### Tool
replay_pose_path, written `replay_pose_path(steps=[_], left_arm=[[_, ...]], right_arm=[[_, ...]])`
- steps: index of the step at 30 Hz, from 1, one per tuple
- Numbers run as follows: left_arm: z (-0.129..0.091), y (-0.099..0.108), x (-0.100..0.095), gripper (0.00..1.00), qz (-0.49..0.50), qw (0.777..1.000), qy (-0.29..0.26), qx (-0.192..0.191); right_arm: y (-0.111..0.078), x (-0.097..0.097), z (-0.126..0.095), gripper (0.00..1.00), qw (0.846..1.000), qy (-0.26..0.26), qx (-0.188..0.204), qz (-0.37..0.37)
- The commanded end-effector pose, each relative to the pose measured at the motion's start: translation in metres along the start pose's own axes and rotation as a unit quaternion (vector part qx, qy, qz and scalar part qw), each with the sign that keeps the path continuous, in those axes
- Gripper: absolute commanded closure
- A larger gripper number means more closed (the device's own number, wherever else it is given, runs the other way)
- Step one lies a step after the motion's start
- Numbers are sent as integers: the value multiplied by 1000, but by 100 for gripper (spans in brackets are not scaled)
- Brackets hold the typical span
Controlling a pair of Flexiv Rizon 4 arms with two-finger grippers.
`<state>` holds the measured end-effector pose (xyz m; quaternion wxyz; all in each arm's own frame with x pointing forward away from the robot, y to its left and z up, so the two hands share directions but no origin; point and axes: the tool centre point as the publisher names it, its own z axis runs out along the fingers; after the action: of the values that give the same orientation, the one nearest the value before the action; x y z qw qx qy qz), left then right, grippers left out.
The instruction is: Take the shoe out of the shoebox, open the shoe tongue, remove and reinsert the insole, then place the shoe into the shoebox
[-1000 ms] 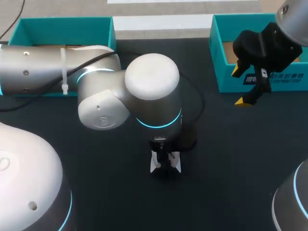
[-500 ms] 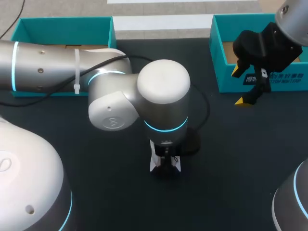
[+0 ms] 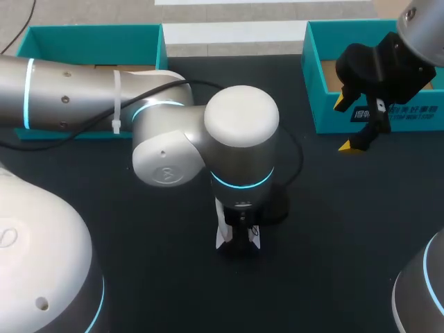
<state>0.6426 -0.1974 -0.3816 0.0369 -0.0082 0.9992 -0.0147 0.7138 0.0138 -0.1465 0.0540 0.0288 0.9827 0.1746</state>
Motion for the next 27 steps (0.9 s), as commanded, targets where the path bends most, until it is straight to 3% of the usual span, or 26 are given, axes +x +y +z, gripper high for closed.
replay_pose_path(steps=[1, 5, 6, 7, 9, 16, 27], left_arm=[[6, 1, -3, 49, 3, 1000, 7, -5], [11, 3, -2, 54, 4, 1000, 16, -11], [12, 3, -2, 59, 5, 1000, 21, -12], [13, 4, -2, 70, 5, 1000, 26, -13], [13, 7, -1, 100, 3, 999, 33, -15], [-2, 18, 1, 100, -2, 997, 71, -23], [-57, 37, -13, 100, -4, 995, 86, -41]], right_arm=[[1, -2, 1, 0, 1000, 1, 2, 1], [1, -2, 1, 0, 1000, 1, 2, 1], [1, -2, 1, 0, 1000, 1, 2, 1], [1, -2, 1, 0, 1000, 1, 2, 1], [1, -2, 1, 0, 1000, 1, 2, 1], [1, -2, 1, 0, 1000, 1, 2, 1], [1, -2, 1, 0, 1000, 1, 2, 1]])
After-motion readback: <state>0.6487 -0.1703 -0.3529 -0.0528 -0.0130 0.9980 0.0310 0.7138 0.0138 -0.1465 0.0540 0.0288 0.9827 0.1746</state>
